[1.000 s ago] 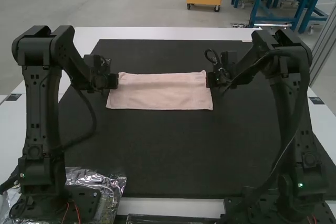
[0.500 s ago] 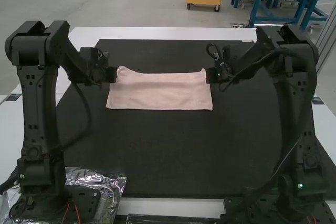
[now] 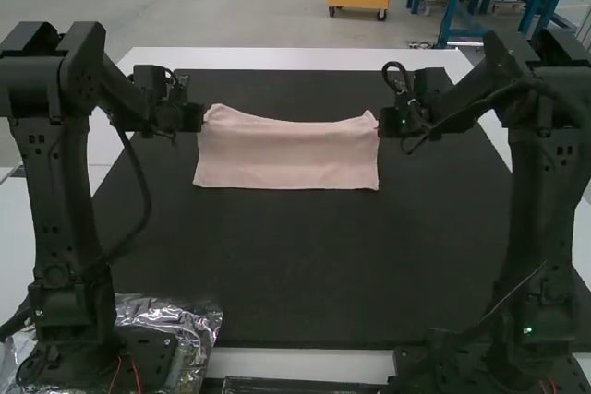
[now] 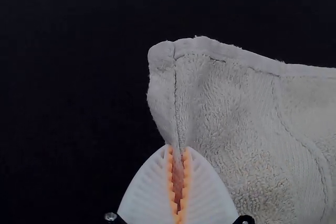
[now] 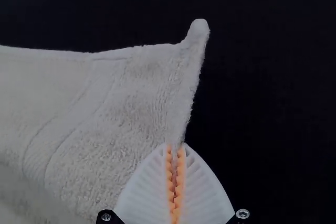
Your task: Fold the towel.
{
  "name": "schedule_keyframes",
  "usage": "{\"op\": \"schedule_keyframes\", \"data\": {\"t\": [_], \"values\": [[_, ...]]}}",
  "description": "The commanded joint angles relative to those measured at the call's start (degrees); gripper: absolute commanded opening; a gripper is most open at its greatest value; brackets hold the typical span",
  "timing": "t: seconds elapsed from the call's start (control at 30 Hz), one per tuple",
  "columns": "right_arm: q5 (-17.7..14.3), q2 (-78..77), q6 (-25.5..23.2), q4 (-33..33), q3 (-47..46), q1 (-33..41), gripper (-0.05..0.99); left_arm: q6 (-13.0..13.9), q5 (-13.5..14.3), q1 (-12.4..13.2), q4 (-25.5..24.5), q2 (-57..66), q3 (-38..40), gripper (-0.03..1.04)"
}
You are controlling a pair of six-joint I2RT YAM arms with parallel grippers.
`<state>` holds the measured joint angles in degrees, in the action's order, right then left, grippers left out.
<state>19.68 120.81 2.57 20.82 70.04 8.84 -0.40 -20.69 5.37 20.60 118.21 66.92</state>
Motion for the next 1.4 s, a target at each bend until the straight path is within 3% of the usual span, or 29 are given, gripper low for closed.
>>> {"op": "schedule_keyframes", "data": {"t": [0.0,0.4,0.8,0.83,0.87,0.9,0.93,1.0,1.03,1.07,1.13,1.37], "values": [[1.41,-4.18,-0.11,0.28,-2.10,-1.90,-0.03,0.58,-0.23,0.87,0.05,-3.69,-1.61,0.02],[3.35,-12.01,1.12,0.45,-13.09,-3.39,-0.03,1.90,-0.32,0.87,-1.26,-10.90,-11.98,0.02],[4.75,-13.85,0.60,2.82,-23.37,-3.04,-0.02,2.25,-0.32,0.87,4.10,-14.15,-24.20,0.02],[4.75,-13.59,0.24,3.53,-24.07,-3.04,-0.01,2.25,-0.23,0.87,4.98,-13.97,-25.17,0.02],[4.75,-13.41,-0.11,4.23,-24.69,-3.04,0.08,2.25,-0.23,0.87,6.03,-13.80,-26.05,0.02],[4.66,-13.06,-0.55,4.85,-25.22,-3.22,0.19,2.25,-0.32,0.87,6.73,-13.62,-26.84,0.07],[4.66,-12.88,-1.34,5.64,-25.66,-3.39,0.34,2.34,-0.32,0.87,7.35,-13.45,-27.54,0.24],[4.40,-12.71,-1.87,6.08,-25.92,-3.39,0.66,2.69,-0.32,0.87,7.61,-13.36,-28.51,0.71],[4.31,-12.80,-1.95,6.08,-25.83,-3.39,0.74,2.78,-0.32,0.87,7.88,-13.36,-28.77,0.89],[4.22,-12.97,-2.39,6.08,-25.74,-3.39,0.80,2.78,-0.32,0.87,8.49,-13.45,-28.95,0.98],[4.22,-13.32,-2.74,6.16,-25.39,-3.39,0.88,2.60,-0.32,1.40,8.93,-13.54,-28.86,0.98],[3.70,-14.29,-3.18,5.99,-23.63,-2.34,0.90,0.23,-0.76,5.01,10.43,-14.24,-27.28,0.98]]}}
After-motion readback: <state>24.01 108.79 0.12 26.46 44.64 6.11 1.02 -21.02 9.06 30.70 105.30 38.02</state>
